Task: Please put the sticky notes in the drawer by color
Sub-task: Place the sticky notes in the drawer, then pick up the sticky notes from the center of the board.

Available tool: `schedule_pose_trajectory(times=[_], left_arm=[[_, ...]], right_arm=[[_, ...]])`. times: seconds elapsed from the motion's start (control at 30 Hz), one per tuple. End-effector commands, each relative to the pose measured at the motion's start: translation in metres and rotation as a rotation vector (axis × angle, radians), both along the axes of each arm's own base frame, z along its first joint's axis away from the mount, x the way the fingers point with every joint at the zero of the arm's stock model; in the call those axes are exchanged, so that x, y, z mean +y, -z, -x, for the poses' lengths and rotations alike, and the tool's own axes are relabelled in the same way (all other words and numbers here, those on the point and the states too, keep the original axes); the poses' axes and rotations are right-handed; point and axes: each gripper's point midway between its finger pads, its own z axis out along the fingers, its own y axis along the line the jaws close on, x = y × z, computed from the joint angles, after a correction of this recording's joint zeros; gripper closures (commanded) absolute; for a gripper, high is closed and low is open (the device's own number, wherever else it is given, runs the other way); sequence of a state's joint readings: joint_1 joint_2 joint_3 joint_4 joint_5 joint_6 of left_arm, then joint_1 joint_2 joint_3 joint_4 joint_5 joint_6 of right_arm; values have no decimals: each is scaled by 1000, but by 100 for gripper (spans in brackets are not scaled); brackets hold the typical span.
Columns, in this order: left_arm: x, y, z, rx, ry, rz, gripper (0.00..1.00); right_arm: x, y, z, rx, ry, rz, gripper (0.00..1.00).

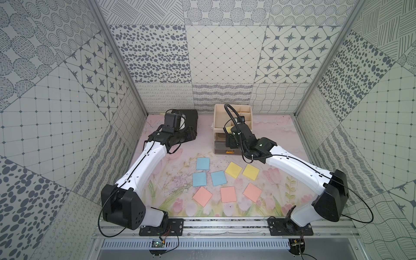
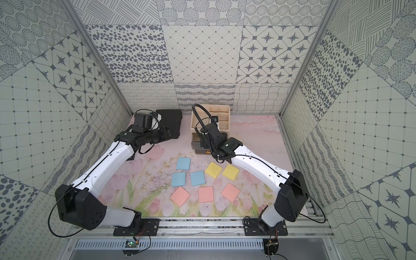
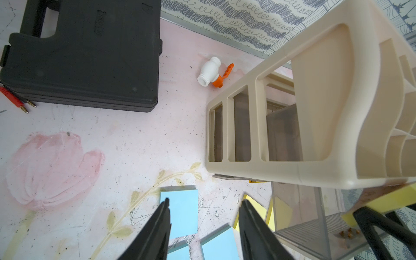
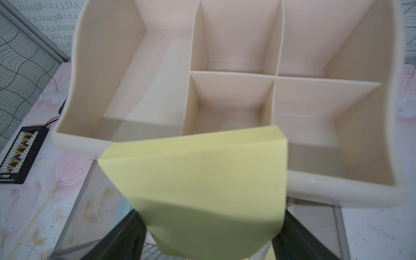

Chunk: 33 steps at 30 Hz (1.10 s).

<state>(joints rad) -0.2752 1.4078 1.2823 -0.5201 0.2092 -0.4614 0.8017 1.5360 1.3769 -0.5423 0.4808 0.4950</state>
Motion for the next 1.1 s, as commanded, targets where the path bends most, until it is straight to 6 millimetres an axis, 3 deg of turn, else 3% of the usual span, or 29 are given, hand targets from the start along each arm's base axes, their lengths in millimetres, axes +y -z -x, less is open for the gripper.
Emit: schedule_pose_trajectory(times=[0.0, 0.13, 0.3, 0.67, 0.87, 1.0, 1.07], left_arm=[[3, -1, 3, -4, 11, -19, 47], [2, -1, 3, -3, 13, -16, 47], [3, 0, 3, -4, 11, -16, 47], [5, -2, 2, -8, 4, -12, 47], [4, -9, 2, -29, 0, 6, 47], [1, -16, 3, -52, 11, 27, 47], [1, -18, 4, -61, 13, 35, 47]], right_arm=[[2, -15, -3, -41, 18, -42, 14], [2, -13, -2, -32, 12, -34, 1], [3, -18, -1, -41, -1, -54, 1], [-13, -82, 7, -178, 5, -99, 1], [-47, -103, 37, -174, 40, -103, 4], [-82, -97, 67, -130, 58, -64, 5], [-102, -84, 82, -92, 74, -8, 5]])
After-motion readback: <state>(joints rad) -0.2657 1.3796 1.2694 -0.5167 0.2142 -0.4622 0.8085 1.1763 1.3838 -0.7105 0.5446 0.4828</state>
